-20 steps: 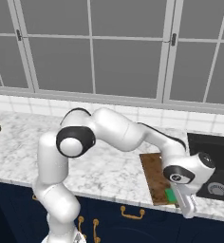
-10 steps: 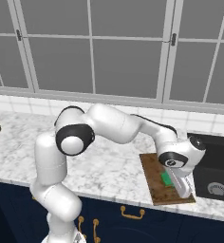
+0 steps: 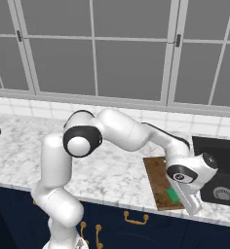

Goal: Pick up the sponge from the counter and clean the cutting board by briefly scrubbing or pressing down on the cutting board. Once finished, release the sponge.

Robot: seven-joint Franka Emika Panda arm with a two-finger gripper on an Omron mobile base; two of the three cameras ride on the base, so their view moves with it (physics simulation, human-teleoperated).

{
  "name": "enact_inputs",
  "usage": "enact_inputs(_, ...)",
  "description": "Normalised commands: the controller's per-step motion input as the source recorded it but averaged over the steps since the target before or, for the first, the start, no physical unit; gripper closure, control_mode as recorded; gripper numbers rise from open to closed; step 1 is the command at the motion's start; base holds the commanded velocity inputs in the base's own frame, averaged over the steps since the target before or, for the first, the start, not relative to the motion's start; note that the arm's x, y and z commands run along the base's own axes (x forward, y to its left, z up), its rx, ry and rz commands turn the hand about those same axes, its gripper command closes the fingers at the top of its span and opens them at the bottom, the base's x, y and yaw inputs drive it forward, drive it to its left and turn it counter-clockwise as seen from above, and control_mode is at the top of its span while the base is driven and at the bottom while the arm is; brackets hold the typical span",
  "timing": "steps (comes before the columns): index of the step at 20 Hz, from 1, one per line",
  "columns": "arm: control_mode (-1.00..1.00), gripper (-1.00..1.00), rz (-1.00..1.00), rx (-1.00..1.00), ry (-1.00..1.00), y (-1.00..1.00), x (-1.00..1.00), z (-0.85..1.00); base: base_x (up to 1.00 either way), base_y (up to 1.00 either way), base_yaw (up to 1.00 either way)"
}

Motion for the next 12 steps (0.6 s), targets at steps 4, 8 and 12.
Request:
enact_inputs(4,-1.0,1.0,0.29,0.11,0.0,-0.19,0.74,-0.01,0.0,0.0,0.0)
enact_inputs(8,-1.0,1.0,0.36,0.08,0.0,0.0,0.35,-0.3,0.0,0.0,0.0)
enact_inputs(12,-1.0,1.0,0.33,0.22,0.0,-0.02,0.25,-0.45,0.0,0.0,0.0)
